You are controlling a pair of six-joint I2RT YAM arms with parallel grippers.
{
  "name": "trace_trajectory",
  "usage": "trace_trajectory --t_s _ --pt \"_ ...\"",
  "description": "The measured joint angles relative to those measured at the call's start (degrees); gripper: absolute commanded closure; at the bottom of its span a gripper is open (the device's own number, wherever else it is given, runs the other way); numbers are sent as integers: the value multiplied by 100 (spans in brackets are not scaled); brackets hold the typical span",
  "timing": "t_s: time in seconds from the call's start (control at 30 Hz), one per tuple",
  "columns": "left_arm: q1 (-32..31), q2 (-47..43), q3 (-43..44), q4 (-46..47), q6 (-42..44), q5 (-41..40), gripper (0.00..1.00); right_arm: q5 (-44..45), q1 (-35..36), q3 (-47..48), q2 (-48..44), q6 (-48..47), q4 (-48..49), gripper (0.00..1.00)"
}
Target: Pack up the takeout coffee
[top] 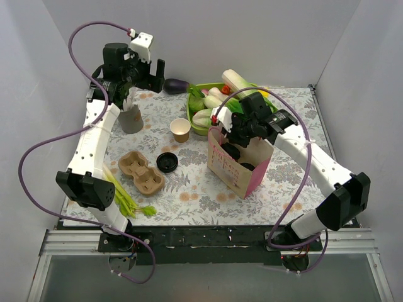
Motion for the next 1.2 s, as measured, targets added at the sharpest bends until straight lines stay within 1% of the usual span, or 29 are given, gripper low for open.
trace_trajectory --t_s 0.4,0.67,0.83,1.2 --pt "0 -304 -299 -114 105 -66 2 13 109 -402 555 -76 1019 99" --pt "0 -321 -306 -208 151 -74 2 -33 111 -973 564 -151 1161 99" --pt "0 -334 -306 -262 173 -83 2 -57 142 -1257 376 -157 1285 99" --pt "0 -343 -306 -262 173 -81 2 -155 334 -1753 -157 -133 1228 99"
